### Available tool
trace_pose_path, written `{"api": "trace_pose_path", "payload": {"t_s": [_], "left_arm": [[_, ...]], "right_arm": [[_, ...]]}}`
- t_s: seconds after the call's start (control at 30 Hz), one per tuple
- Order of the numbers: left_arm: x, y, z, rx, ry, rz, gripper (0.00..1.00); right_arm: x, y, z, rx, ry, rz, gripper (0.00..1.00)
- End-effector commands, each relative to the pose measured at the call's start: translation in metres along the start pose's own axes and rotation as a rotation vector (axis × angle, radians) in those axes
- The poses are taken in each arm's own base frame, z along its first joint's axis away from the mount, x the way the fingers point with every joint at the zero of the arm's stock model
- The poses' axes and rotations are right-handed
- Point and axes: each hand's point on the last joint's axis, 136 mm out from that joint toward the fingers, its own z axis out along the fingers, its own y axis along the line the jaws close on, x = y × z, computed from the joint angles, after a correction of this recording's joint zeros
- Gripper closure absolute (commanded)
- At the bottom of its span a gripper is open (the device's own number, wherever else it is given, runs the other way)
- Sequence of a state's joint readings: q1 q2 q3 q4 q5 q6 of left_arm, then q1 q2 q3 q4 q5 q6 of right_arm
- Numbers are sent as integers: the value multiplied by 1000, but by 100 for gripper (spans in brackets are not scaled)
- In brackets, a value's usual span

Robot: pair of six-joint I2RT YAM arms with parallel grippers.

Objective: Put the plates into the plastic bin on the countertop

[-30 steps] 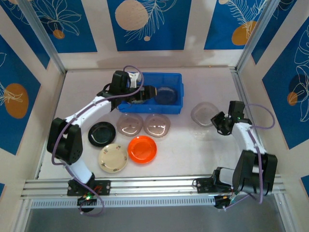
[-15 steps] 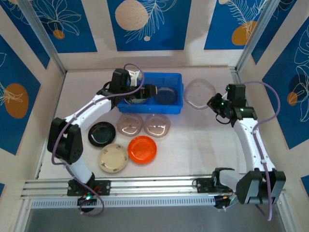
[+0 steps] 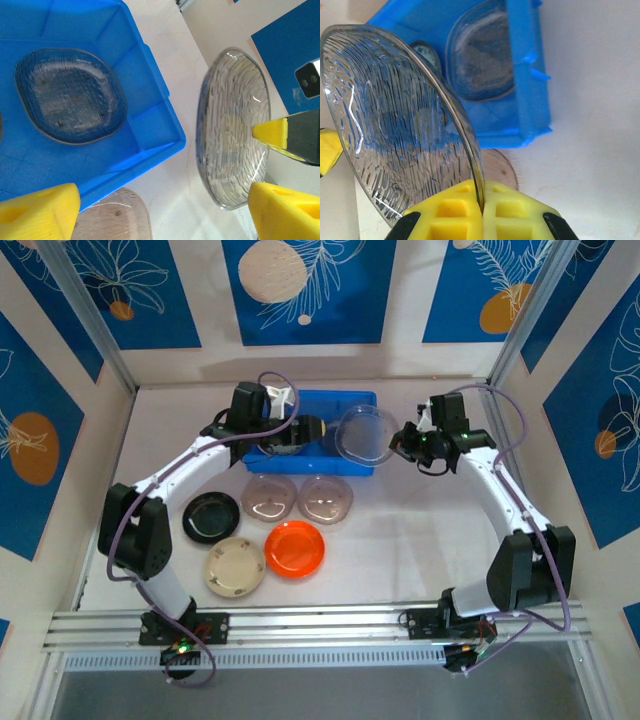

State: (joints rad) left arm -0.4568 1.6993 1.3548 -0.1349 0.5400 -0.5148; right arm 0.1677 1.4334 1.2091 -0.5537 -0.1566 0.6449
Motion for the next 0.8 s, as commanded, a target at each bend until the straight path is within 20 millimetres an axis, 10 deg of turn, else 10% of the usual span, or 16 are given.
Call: {"api": "trace_pose_path", "payload": {"t_s": [0.0, 0.23, 0.67, 0.77], "left_arm": [[0, -5, 8, 38, 12, 14, 19], [-1, -4, 10, 36, 18, 12, 34], [1, 18, 18, -68, 37, -23, 100], [0, 23, 20, -90, 38, -30, 100]], "right_arm": [[2, 34, 1, -105, 35, -83, 100], [10, 51, 16, -119, 107, -130, 100], [4, 50, 35, -101, 113, -129, 100], [1, 48, 41, -91, 118, -125, 100]]}}
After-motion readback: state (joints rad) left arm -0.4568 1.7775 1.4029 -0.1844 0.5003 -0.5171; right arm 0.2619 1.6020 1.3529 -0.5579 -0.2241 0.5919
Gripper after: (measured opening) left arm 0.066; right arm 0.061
